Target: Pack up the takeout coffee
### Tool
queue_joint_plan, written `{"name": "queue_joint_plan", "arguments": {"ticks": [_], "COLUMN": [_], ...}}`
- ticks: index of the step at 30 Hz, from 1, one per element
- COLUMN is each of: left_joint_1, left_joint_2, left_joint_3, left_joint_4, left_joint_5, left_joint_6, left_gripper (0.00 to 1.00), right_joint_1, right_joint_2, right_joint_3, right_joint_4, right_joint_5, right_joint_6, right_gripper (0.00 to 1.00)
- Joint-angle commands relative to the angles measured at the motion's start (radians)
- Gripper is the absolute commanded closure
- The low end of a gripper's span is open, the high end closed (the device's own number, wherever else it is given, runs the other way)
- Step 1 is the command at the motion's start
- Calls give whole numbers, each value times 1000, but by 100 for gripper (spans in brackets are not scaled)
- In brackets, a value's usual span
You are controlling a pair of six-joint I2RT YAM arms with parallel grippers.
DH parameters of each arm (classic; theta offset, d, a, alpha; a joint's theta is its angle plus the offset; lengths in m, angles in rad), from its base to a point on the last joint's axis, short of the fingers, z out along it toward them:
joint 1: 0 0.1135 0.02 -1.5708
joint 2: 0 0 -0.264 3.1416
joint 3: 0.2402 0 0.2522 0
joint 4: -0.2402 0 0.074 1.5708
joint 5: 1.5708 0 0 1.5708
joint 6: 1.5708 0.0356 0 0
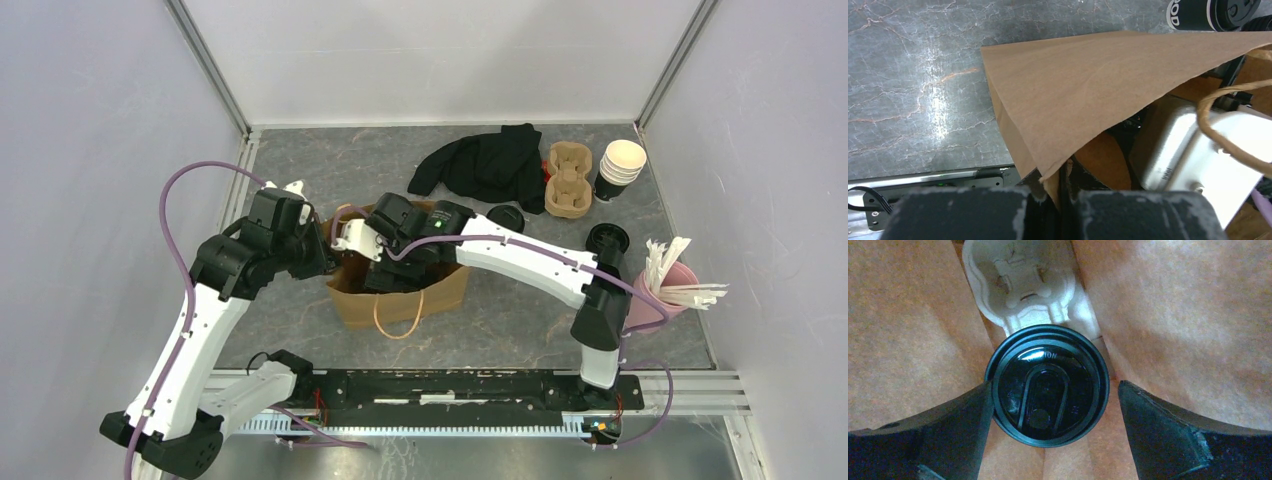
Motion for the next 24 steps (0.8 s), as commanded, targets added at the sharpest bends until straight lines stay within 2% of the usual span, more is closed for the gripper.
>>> {"name": "queue_joint_plan", "arguments": {"ticks": [1, 12, 24], "left_joint_1": [-2, -2, -2], "left_joint_2": [-11, -22, -25], "left_joint_3": [-6, -4, 8], "left_joint_4": [18, 14, 18], "left_joint_5": [-27, -52, -28], "left_joint_6": [54, 38, 21], "left_gripper": [96, 95, 95], "right_joint_1": [7, 24, 94], "right_joint_2": [-70, -212, -187], "right_joint_3": [51, -1, 173], "right_joint_4": [-17, 42, -20], "right_joint_5": [-4, 66, 228], "right_joint_6": [63, 158, 253], "right_gripper": [2, 2, 2]}}
